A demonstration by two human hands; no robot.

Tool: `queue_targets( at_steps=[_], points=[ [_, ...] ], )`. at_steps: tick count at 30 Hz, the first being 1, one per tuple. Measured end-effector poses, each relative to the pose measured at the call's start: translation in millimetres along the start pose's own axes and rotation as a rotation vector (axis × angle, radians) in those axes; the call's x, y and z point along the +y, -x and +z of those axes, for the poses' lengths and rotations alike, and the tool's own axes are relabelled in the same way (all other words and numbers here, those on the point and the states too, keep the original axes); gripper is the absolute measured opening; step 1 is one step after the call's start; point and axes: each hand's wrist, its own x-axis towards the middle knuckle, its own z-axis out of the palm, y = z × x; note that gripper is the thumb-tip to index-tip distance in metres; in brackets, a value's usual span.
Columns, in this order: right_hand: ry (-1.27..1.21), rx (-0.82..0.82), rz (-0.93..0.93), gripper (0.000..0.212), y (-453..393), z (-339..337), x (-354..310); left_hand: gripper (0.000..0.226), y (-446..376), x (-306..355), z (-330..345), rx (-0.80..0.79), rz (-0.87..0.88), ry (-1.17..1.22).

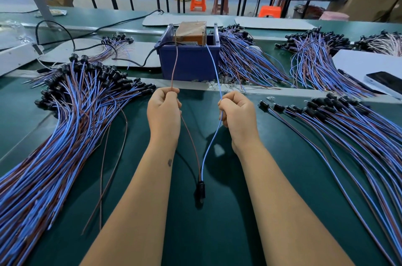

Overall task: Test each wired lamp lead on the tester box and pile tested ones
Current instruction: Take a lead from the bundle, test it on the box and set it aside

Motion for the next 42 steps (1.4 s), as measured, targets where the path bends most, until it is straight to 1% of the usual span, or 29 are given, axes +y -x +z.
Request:
queue_targets(
  at_steps=[6,14,20,34,37,42],
  points=[
    [0.010,-0.018,0.007,0.002,0.1,-0.1,-0.5,0.023,-0.6,-0.1,0.1,0.011,0.006,0.000],
    [0.039,-0.023,0.012,0.015,1.4,-1.0,-2.1,0.023,0.3,1.1,-0.3,0.037,0.014,0.008],
    [0.037,-0.019,0.020,0.021,1.4,0.0,-2.8,0.023,0.6,1.0,-0.1,0.038,0.018,0.008],
    [0.044,-0.028,0.012,0.020,1.4,-0.4,-2.6,0.023,0.6,1.2,-0.7,0.035,0.018,0.019],
    [0.017,-0.038,-0.019,0.020,3.3,1.3,-3.8,0.024,1.7,2.4,-0.1,-0.015,0.030,0.032],
    [-0.026,-0.129,-0.065,0.022,6.9,8.8,-5.4,0.024,6.2,4.8,6.1,-0.252,-0.022,0.057]
  ],
)
